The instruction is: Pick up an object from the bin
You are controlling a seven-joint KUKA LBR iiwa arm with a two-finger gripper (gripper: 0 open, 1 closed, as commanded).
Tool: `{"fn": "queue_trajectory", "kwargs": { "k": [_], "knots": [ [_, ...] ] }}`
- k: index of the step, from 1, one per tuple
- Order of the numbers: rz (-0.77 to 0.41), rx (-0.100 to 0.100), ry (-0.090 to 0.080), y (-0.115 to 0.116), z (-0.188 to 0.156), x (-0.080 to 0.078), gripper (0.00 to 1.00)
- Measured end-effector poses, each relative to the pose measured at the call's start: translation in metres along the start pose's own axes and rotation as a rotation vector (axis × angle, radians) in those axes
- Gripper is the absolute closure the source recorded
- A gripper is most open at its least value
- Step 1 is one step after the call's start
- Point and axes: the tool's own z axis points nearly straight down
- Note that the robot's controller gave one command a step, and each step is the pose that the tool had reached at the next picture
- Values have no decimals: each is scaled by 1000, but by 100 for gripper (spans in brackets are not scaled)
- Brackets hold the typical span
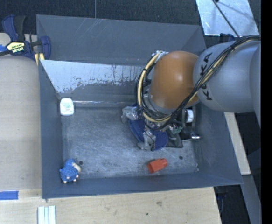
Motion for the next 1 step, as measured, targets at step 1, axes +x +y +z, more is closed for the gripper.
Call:
{"fn": "queue_trajectory", "kwargs": {
  "k": [1],
  "knots": [
    [-250,2,-4,-7,-68,-18,0]
  ]
}}
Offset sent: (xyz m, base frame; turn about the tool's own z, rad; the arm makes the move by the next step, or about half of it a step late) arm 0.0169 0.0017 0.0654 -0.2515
